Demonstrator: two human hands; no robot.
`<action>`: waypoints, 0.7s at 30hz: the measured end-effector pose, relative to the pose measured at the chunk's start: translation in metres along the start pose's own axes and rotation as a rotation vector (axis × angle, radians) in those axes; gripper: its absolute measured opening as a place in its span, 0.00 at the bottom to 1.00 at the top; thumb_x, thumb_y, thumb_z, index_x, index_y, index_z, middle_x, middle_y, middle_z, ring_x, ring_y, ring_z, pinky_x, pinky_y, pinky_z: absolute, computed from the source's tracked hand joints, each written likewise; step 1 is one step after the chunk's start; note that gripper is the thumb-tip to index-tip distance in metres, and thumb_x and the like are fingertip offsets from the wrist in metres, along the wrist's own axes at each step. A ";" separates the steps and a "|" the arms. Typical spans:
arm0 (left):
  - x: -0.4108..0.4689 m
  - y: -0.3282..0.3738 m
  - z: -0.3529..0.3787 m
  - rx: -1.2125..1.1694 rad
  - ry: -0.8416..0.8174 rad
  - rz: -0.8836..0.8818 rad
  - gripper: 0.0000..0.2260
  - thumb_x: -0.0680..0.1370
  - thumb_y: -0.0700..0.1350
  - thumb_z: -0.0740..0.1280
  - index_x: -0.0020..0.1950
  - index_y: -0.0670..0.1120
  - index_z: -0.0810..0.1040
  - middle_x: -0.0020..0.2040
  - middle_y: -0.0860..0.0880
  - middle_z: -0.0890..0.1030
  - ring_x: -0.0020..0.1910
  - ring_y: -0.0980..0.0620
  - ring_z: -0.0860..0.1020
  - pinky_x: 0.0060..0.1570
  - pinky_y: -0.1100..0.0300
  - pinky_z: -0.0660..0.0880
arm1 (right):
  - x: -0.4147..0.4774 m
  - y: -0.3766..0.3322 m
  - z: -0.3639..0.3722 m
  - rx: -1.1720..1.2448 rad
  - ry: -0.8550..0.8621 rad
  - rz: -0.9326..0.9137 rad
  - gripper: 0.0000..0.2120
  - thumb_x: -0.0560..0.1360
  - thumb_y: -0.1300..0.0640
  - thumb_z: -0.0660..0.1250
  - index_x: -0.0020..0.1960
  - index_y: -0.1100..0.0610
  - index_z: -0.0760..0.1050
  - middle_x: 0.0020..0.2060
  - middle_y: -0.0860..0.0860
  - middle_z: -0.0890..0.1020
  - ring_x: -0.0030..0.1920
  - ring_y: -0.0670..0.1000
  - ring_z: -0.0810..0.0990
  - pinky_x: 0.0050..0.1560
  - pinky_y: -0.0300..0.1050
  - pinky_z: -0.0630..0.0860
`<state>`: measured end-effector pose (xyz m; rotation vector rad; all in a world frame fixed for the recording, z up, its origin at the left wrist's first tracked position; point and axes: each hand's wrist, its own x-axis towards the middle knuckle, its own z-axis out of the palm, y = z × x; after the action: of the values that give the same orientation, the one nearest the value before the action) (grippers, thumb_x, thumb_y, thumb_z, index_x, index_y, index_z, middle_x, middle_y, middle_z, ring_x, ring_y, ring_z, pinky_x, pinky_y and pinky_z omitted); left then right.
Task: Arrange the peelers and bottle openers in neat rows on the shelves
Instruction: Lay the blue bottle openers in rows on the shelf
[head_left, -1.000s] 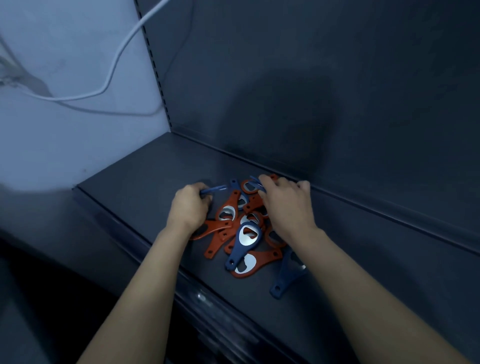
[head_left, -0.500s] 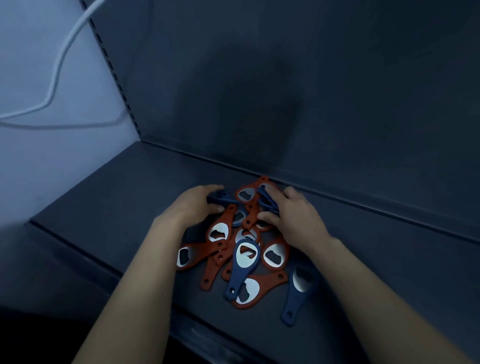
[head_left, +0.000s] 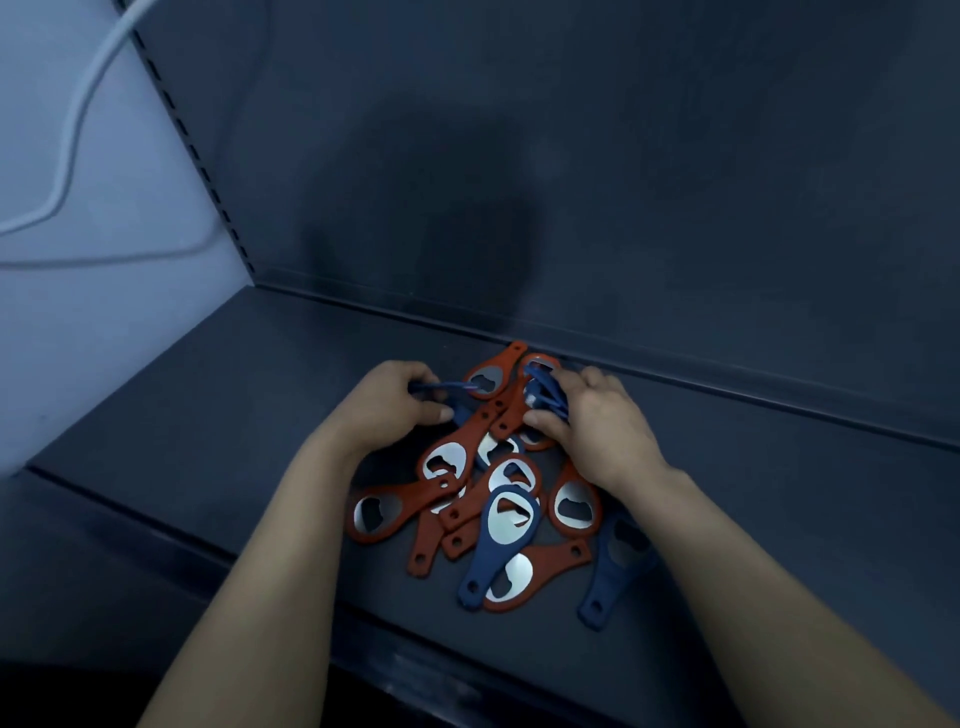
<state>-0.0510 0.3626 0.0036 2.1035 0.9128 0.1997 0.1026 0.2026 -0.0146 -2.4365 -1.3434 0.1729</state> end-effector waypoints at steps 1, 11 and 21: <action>-0.001 0.001 -0.001 -0.042 0.003 -0.013 0.05 0.71 0.39 0.73 0.42 0.45 0.78 0.34 0.51 0.76 0.34 0.58 0.73 0.33 0.68 0.67 | -0.002 0.000 0.000 -0.003 0.006 0.000 0.29 0.76 0.40 0.60 0.71 0.56 0.63 0.60 0.55 0.72 0.62 0.56 0.67 0.60 0.49 0.69; -0.012 -0.002 -0.002 -0.187 0.169 -0.091 0.03 0.77 0.43 0.65 0.45 0.45 0.77 0.34 0.49 0.78 0.34 0.55 0.75 0.35 0.61 0.68 | -0.011 -0.007 0.007 -0.022 0.081 -0.032 0.22 0.80 0.51 0.58 0.72 0.54 0.61 0.57 0.54 0.70 0.60 0.55 0.67 0.53 0.48 0.72; -0.039 0.015 -0.008 -0.164 0.712 0.015 0.08 0.78 0.41 0.62 0.40 0.45 0.68 0.32 0.50 0.70 0.28 0.55 0.65 0.22 0.71 0.63 | -0.018 -0.006 -0.002 0.038 0.112 -0.181 0.21 0.80 0.53 0.59 0.71 0.55 0.63 0.58 0.54 0.72 0.58 0.54 0.68 0.54 0.46 0.69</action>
<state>-0.0747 0.3351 0.0264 1.8963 1.2288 1.0411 0.0884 0.1899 -0.0115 -2.2435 -1.4860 0.0154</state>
